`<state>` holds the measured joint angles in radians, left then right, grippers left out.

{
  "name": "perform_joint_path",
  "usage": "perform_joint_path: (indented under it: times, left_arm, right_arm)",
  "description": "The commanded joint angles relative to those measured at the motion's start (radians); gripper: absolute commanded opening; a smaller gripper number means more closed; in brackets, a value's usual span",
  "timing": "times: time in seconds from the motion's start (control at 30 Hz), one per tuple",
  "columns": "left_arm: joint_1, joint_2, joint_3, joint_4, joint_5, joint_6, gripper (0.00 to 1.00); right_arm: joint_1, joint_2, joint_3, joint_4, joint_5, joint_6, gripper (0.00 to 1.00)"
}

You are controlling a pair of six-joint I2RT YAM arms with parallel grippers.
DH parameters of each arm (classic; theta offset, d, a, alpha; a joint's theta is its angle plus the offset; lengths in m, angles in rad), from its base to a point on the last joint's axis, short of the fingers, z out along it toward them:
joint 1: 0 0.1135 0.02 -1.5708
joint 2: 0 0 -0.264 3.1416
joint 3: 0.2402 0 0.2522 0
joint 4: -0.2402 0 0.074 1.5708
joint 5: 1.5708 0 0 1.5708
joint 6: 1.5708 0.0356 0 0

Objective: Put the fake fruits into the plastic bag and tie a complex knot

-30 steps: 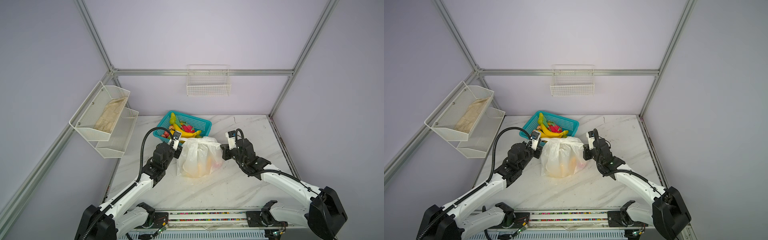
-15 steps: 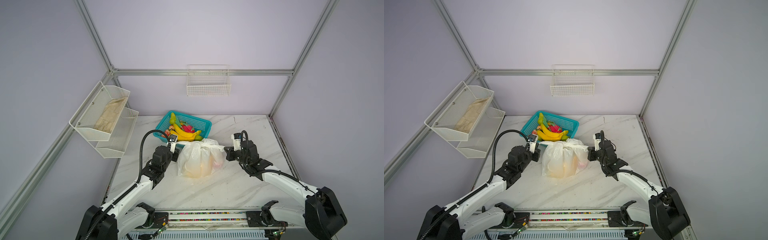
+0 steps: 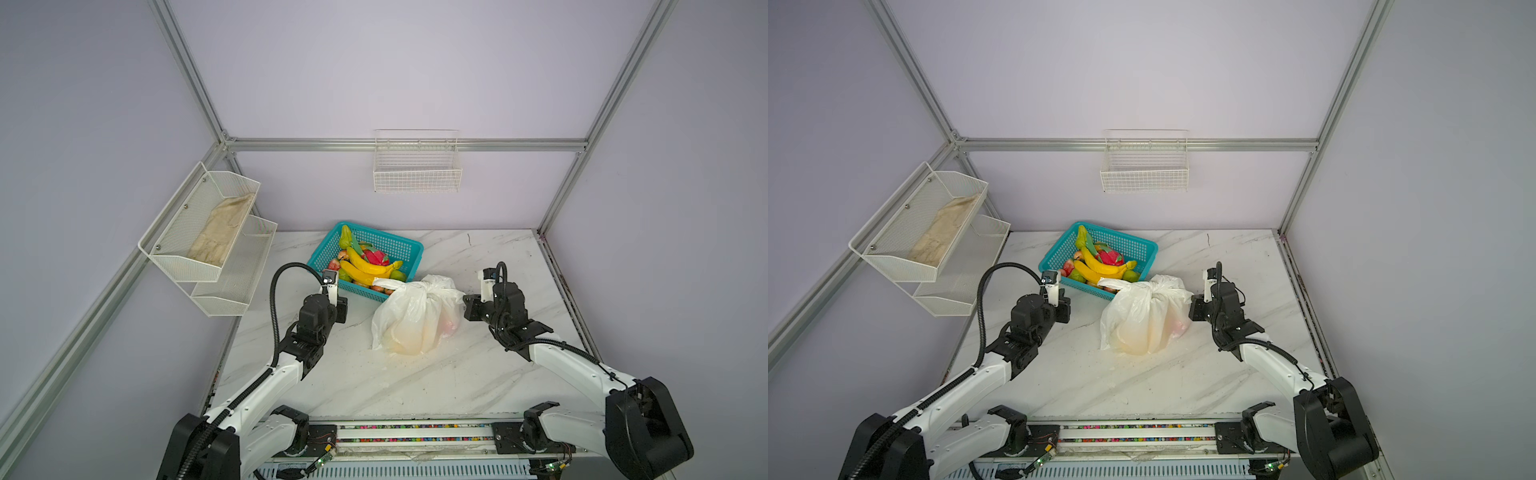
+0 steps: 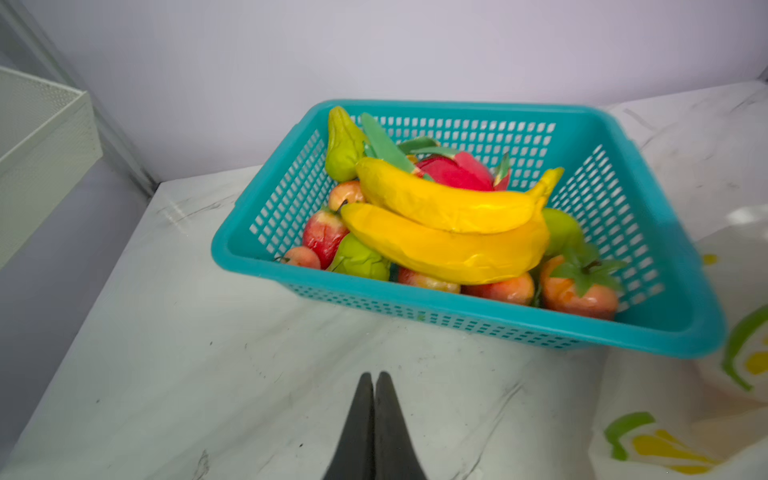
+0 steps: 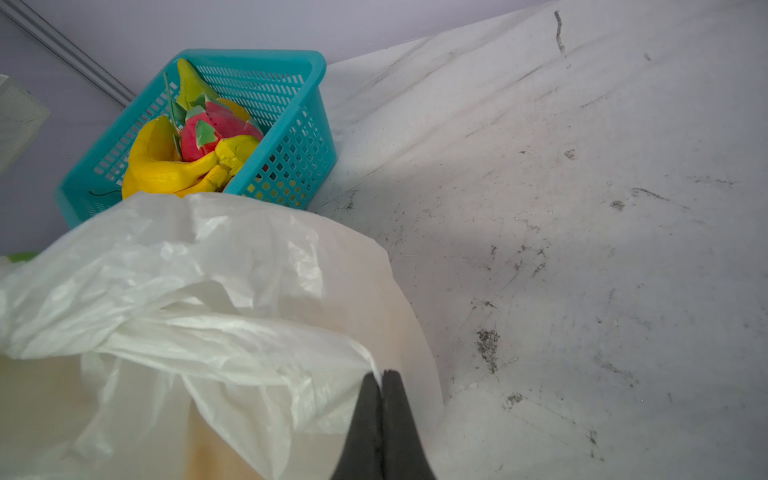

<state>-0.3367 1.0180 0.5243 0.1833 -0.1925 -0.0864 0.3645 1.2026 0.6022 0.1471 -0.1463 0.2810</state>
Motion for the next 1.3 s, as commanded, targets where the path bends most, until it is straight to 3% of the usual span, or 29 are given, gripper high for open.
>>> perform_joint_path:
  times: [0.0, 0.2, 0.3, 0.47, 0.9, 1.0, 1.1, 1.2, 1.27]
  left_arm:
    - [0.008, -0.036, 0.041, 0.108, 0.215, -0.186, 0.40]
    - [0.009, 0.037, 0.119, 0.249, 0.421, -0.476, 0.70]
    - [0.008, 0.120, 0.175, 0.309, 0.518, -0.529, 0.83]
    - [0.005, 0.258, 0.246, 0.373, 0.613, -0.585, 0.89]
    - [-0.020, 0.387, 0.296, 0.377, 0.623, -0.581, 0.69]
    - [-0.021, 0.387, 0.286, 0.380, 0.625, -0.584, 0.60]
    - [-0.022, 0.386, 0.263, 0.397, 0.620, -0.591, 0.42]
    - [-0.022, 0.375, 0.230, 0.410, 0.614, -0.591, 0.00]
    - [-0.022, 0.346, 0.202, 0.386, 0.593, -0.579, 0.00]
  right_arm:
    - [0.001, -0.019, 0.023, 0.032, -0.042, -0.018, 0.00]
    - [0.001, -0.020, 0.032, 0.039, -0.058, -0.032, 0.00]
    - [0.001, -0.024, 0.039, 0.036, -0.064, -0.038, 0.00]
    - [0.001, -0.027, 0.035, 0.035, -0.064, -0.049, 0.00]
    - [0.002, -0.044, 0.038, 0.029, -0.064, -0.062, 0.00]
    - [0.002, -0.044, 0.042, 0.027, -0.061, -0.064, 0.00]
    - [0.001, -0.046, 0.048, 0.022, -0.051, -0.069, 0.00]
    - [0.001, -0.050, 0.048, 0.005, -0.038, -0.069, 0.00]
    - [0.002, -0.060, 0.039, -0.007, -0.022, -0.042, 0.00]
